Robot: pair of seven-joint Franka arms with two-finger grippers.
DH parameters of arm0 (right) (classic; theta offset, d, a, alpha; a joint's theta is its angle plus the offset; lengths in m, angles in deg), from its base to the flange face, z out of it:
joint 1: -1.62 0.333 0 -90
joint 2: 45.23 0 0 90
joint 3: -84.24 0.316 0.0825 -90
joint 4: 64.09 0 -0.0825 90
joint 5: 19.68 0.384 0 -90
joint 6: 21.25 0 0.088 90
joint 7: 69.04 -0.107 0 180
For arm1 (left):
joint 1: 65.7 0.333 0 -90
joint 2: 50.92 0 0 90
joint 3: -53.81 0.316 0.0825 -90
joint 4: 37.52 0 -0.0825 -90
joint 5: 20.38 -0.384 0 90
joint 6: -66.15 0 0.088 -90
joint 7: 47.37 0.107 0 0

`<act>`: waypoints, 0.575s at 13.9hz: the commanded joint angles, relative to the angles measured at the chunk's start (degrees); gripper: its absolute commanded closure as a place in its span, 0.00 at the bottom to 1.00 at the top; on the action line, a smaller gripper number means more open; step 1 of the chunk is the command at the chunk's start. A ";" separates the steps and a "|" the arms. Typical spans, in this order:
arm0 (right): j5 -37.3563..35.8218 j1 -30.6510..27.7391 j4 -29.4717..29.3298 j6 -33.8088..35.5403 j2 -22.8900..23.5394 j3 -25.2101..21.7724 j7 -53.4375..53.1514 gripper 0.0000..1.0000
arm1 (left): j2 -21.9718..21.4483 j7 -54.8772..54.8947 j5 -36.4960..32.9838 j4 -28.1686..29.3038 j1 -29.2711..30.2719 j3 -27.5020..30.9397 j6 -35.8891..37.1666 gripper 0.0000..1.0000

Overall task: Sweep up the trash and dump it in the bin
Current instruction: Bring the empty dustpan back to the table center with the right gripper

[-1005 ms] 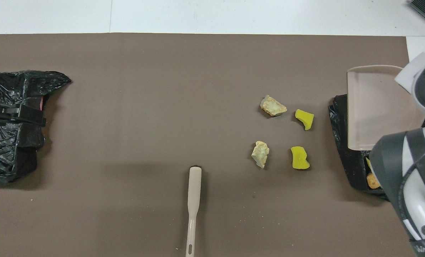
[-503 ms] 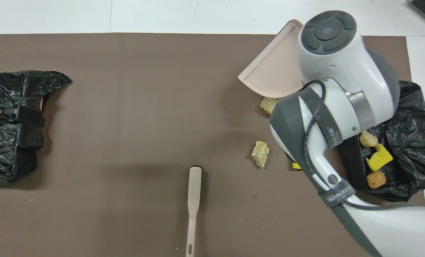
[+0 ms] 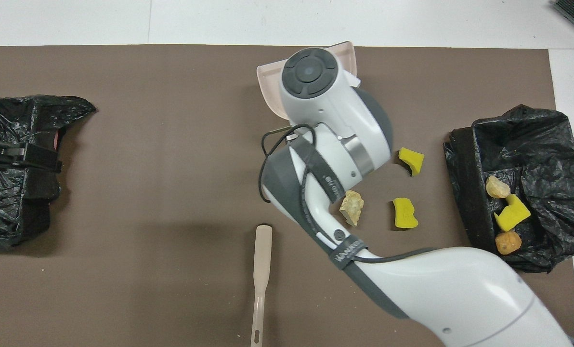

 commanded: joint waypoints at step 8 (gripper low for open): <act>11.98 2.91 -5.86 -4.84 7.88 -0.26 -10.69 1.00 | -3.75 0.59 -0.17 5.01 -0.38 0.03 0.07 0.00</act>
